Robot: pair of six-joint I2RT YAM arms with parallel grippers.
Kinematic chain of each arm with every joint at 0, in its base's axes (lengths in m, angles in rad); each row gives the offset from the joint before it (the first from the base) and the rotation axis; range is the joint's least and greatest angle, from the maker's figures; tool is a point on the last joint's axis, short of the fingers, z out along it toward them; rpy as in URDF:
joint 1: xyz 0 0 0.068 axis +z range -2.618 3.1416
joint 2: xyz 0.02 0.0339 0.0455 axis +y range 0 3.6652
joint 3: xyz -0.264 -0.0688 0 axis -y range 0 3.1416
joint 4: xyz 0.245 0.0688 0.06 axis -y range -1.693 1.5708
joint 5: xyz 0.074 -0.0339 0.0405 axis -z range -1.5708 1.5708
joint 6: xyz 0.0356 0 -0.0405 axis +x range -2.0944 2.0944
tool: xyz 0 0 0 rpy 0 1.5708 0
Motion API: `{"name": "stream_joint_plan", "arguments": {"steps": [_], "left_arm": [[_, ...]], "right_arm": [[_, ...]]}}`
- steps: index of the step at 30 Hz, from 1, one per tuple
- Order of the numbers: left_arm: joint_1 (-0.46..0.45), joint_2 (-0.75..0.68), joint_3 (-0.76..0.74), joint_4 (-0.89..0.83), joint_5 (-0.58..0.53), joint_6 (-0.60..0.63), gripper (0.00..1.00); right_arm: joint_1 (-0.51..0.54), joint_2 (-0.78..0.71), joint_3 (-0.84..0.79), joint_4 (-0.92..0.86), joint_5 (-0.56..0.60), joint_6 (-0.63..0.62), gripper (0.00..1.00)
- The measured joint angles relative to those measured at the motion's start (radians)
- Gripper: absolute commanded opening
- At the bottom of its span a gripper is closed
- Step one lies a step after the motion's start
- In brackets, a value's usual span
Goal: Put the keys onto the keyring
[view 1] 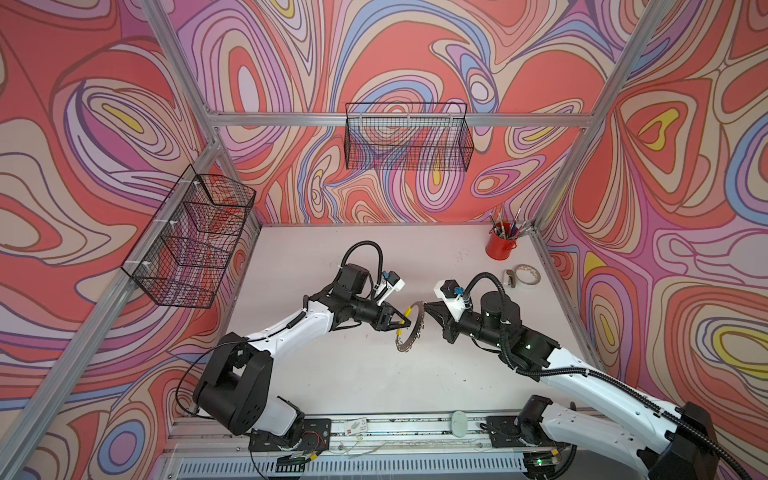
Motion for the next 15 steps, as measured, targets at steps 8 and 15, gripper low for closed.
{"name": "stream_joint_plan", "arguments": {"steps": [8,15], "left_arm": [[-0.006,0.009,-0.002,0.000,0.014,0.001,0.39],[0.038,-0.061,-0.041,-0.010,-0.026,-0.018,0.54]], "right_arm": [[-0.002,0.013,-0.023,0.073,-0.044,0.001,0.00],[-0.001,0.014,-0.029,0.096,-0.077,0.000,0.00]]}}
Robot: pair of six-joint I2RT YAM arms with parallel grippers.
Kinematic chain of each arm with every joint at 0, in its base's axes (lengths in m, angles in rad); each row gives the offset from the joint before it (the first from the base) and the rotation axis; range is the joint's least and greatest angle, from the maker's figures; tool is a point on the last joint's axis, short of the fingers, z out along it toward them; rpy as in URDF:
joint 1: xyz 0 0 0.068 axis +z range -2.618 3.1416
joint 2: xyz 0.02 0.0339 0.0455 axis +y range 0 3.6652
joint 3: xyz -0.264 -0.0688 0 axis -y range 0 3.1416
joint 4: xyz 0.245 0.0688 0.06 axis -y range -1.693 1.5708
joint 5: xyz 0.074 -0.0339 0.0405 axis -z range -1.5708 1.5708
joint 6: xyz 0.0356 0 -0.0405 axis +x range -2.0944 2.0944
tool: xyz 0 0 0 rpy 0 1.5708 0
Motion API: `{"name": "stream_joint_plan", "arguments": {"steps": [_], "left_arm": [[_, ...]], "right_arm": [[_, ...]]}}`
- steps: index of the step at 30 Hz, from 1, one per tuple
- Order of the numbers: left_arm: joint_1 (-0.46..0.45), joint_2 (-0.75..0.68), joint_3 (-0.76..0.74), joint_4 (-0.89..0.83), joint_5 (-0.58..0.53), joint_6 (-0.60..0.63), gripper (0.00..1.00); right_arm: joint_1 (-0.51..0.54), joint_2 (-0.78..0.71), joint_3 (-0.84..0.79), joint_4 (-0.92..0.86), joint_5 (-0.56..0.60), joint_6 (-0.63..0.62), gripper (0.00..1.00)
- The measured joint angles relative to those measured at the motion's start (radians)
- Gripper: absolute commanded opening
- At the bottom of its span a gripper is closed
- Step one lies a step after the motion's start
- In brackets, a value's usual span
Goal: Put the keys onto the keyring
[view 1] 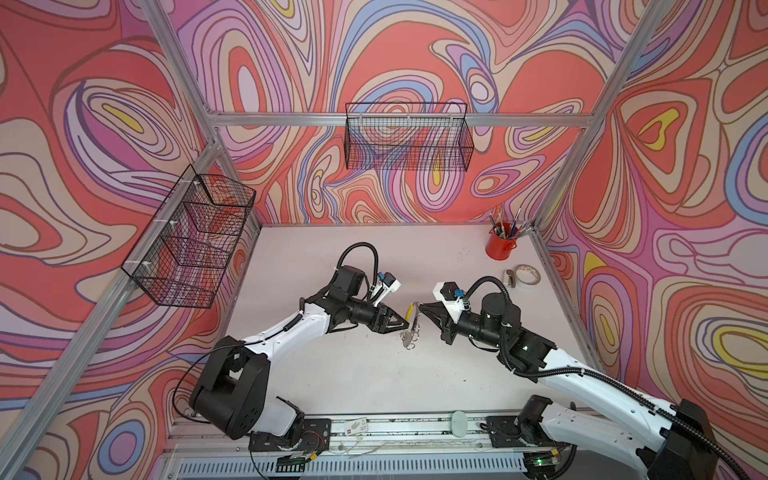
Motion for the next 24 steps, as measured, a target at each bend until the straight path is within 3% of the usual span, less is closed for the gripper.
{"name": "stream_joint_plan", "arguments": {"steps": [7,12,19,24], "left_arm": [[0.050,-0.184,-0.001,-0.096,-0.116,0.118,0.46],[0.004,-0.290,0.010,-0.119,-0.153,0.353,0.41],[-0.088,-0.245,0.116,-0.130,-0.241,0.612,0.30],[-0.124,-0.179,0.195,-0.142,-0.274,0.715,0.31]], "right_arm": [[0.000,0.003,0.000,-0.009,-0.006,-0.005,0.00],[0.000,0.008,0.000,-0.020,-0.019,-0.010,0.00],[0.000,0.017,0.002,-0.037,-0.040,-0.011,0.00],[0.000,0.018,0.008,-0.051,-0.047,-0.011,0.00]]}}
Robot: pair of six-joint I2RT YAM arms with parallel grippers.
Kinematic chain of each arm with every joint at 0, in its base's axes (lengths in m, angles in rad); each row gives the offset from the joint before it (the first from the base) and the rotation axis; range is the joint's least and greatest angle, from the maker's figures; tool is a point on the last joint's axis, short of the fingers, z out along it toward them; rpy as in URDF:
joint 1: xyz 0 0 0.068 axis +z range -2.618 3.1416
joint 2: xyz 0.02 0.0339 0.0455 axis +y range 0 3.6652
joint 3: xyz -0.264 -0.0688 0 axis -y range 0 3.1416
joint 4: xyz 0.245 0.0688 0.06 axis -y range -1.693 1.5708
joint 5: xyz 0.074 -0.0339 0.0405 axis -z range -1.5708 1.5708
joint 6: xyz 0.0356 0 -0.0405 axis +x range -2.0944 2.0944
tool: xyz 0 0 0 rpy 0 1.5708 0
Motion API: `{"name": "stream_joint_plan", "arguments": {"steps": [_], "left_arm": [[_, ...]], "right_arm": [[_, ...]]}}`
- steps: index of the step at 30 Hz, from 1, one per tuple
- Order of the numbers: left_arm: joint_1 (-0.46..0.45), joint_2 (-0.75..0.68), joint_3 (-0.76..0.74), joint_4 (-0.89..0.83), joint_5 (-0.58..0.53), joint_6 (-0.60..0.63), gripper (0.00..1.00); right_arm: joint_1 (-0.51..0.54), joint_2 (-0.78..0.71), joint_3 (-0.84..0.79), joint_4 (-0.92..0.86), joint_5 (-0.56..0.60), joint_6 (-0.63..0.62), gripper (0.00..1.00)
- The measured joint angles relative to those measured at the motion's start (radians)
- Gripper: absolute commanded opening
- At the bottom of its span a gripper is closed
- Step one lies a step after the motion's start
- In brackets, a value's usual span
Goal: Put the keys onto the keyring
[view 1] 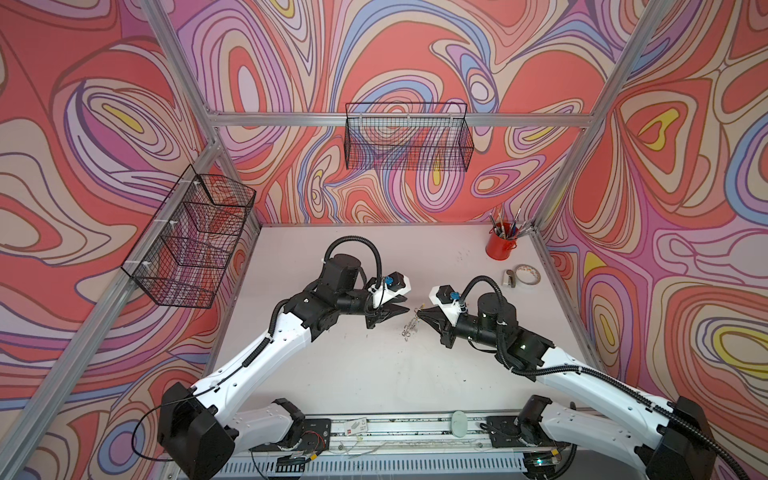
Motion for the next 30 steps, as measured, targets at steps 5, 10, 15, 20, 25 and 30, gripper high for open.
{"name": "stream_joint_plan", "arguments": {"steps": [5,10,15,20,25,30], "left_arm": [[-0.011,0.077,0.088,-0.087,-0.001,0.103,0.30],[-0.012,0.122,0.131,-0.158,0.004,0.171,0.31],[-0.024,0.140,0.154,-0.206,0.011,0.211,0.31],[-0.045,0.160,0.180,-0.230,0.018,0.228,0.26],[-0.057,0.190,0.201,-0.242,0.018,0.231,0.14],[-0.061,0.208,0.224,-0.270,0.014,0.235,0.00]], "right_arm": [[0.000,0.000,0.002,-0.005,-0.001,-0.003,0.00],[0.000,0.006,0.008,-0.017,-0.004,-0.008,0.00],[0.000,0.006,0.011,-0.023,-0.008,-0.009,0.00],[0.000,0.006,0.016,-0.024,-0.008,-0.009,0.00],[0.000,0.006,0.016,-0.025,-0.008,-0.010,0.00],[0.000,0.005,0.016,-0.039,-0.007,-0.011,0.00]]}}
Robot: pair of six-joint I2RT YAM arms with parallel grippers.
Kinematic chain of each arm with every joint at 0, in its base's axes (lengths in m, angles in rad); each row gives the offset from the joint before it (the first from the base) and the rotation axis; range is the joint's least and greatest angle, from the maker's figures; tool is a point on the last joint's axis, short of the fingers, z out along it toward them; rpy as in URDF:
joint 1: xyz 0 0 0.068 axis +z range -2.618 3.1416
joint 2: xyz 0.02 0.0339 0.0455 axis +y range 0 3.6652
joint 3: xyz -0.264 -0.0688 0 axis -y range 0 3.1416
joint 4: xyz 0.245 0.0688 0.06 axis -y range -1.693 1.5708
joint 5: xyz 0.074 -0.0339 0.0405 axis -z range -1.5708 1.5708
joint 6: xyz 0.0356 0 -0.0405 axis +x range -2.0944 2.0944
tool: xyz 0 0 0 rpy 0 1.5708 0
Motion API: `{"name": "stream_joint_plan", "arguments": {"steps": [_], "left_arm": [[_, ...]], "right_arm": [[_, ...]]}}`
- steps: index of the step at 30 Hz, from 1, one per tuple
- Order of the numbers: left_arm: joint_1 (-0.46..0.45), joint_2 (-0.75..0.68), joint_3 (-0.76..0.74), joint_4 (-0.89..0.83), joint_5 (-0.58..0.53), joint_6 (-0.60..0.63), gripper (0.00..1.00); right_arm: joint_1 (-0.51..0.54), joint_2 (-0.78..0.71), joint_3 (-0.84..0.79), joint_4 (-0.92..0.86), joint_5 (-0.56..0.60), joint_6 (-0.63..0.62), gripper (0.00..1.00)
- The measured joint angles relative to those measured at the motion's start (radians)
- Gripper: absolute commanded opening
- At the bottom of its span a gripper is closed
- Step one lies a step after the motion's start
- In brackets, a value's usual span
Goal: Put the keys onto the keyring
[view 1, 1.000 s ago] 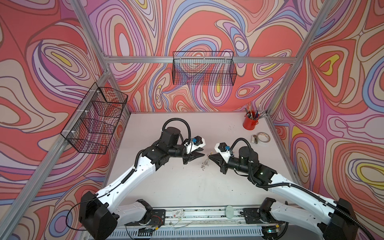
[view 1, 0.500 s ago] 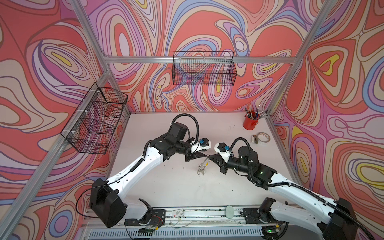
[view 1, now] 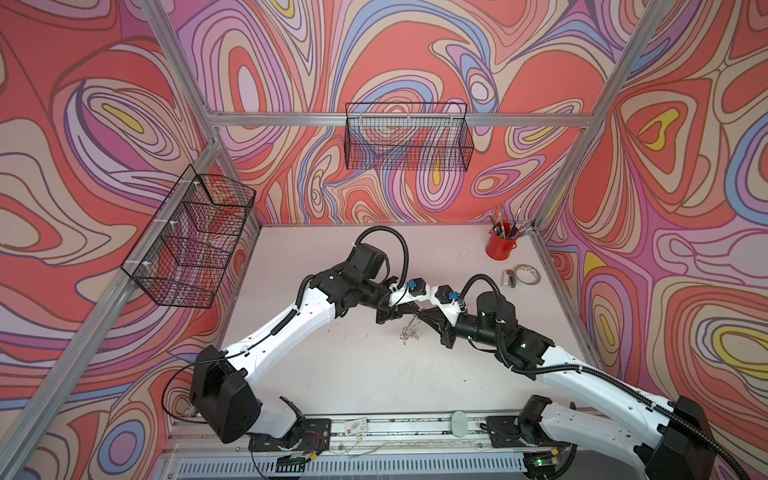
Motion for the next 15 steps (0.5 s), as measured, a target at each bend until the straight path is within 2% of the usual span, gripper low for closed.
{"name": "stream_joint_plan", "arguments": {"steps": [6,13,15], "left_arm": [[-0.003,0.001,0.000,-0.007,-0.004,-0.025,0.00],[-0.004,-0.003,-0.007,0.020,-0.015,-0.155,0.00],[-0.006,-0.014,-0.027,0.043,-0.019,-0.188,0.00]], "right_arm": [[0.000,-0.003,0.000,-0.010,0.000,-0.004,0.00],[-0.001,-0.012,0.007,-0.026,0.019,-0.007,0.00],[-0.001,-0.012,0.011,-0.035,0.021,-0.007,0.05]]}}
